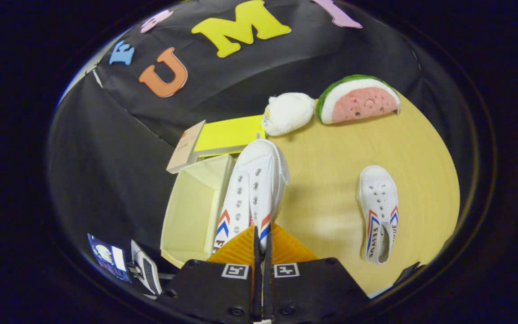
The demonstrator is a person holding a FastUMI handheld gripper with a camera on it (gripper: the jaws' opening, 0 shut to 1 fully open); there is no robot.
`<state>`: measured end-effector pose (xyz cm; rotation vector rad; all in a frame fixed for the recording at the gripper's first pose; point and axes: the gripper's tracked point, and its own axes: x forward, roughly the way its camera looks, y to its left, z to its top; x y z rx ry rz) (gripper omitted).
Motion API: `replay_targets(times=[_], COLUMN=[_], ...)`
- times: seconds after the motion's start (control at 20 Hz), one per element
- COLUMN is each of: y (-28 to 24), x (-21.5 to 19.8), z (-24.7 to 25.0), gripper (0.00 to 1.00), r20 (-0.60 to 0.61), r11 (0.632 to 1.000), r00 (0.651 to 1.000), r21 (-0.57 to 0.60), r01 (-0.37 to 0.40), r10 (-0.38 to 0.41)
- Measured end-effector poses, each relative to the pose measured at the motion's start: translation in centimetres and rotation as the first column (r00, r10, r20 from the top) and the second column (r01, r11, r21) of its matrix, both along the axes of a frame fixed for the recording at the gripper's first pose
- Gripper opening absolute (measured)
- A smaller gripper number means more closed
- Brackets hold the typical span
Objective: Open the storage box then place both shoes into the box .Put the left shoe in first, then the right shoe, with the right side of both shoes facing outward in a uniform manner.
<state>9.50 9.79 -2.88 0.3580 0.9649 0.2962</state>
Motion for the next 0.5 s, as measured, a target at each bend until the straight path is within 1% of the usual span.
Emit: replay_targets(times=[0.1,0.2,0.35,0.5], y=[2.7,5.8,10.1,13.7], x=[-0.1,-0.4,-0.1,0.7], z=[2.1,2.9,2.2,0.2], gripper=[0.06,0.07,0.07,0.07], r20=[0.03,0.026,-0.008,-0.032], r11=[1.0,0.999,0.998,0.999], r00=[1.0,0.999,0.999,0.999], r21=[-0.002,0.011,0.031,0.016], r01=[-0.009,-0.033,-0.052,-0.044], r10=[0.01,0.033,0.053,0.044])
